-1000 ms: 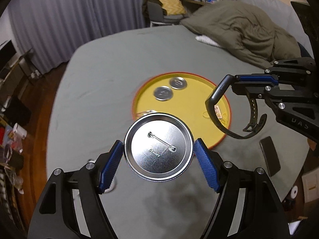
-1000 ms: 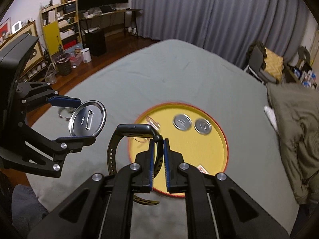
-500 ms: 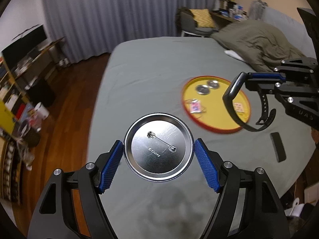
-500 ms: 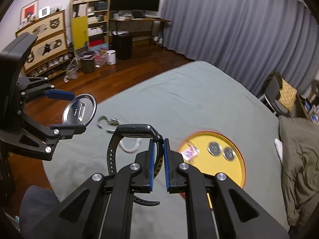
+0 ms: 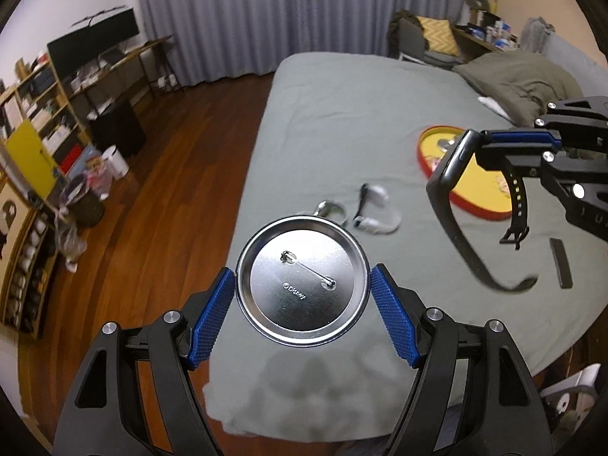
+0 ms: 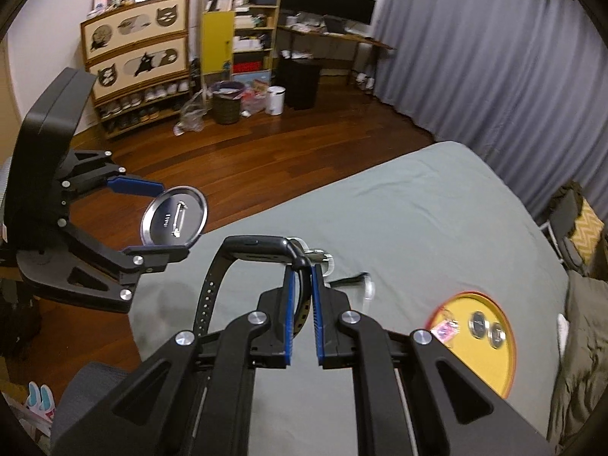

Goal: Organize jewelry
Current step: 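Lift the silver button and black band off the tray with both tools, then lower the silver button and black band onto the bed beside the watches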

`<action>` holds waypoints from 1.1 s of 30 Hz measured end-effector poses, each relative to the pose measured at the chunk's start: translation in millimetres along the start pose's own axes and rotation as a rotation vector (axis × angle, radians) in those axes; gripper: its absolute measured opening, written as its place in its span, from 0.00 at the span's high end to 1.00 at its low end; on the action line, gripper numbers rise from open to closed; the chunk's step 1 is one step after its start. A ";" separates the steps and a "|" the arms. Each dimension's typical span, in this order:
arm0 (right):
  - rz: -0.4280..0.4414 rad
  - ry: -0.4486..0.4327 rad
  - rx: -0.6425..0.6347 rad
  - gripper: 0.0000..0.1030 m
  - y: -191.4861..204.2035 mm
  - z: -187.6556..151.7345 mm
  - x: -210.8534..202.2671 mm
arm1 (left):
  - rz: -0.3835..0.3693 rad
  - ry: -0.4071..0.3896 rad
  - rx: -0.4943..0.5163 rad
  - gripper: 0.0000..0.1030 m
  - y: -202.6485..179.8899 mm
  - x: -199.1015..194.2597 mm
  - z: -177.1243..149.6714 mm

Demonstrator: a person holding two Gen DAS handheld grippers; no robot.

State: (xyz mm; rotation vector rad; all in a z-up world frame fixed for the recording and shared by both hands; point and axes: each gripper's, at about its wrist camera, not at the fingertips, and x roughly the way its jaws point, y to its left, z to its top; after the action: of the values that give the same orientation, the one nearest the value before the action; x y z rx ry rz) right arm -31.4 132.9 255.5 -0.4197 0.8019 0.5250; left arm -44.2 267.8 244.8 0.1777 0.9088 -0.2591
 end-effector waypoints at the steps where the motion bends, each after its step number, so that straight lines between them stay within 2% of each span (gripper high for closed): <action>1: 0.009 0.008 -0.005 0.91 5.5 0.9 7.9 | 0.000 0.006 -0.004 0.30 3.3 4.2 -3.4; 5: 0.037 0.042 -0.013 0.91 18.9 0.7 37.2 | -0.008 0.031 -0.012 0.30 14.0 23.8 -18.3; 11: 0.067 0.106 0.001 0.91 23.7 -8.0 88.7 | -0.048 0.085 -0.022 0.30 21.4 74.4 -32.5; 21: 0.095 0.225 0.038 0.91 12.6 -35.0 174.0 | -0.103 0.172 -0.026 0.30 19.2 162.3 -47.8; 28: 0.091 0.281 0.079 0.91 -2.2 -58.4 216.5 | -0.141 0.205 -0.025 0.30 16.9 200.3 -51.3; 33: 0.099 0.312 0.115 0.91 -11.8 -75.1 238.9 | -0.135 0.221 -0.004 0.30 9.4 216.4 -56.4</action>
State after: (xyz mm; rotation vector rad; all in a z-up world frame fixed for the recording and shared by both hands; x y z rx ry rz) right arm 72.1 150.1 27.8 -0.3610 1.1524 0.5092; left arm 43.1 259.8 38.9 0.1432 1.1425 -0.3679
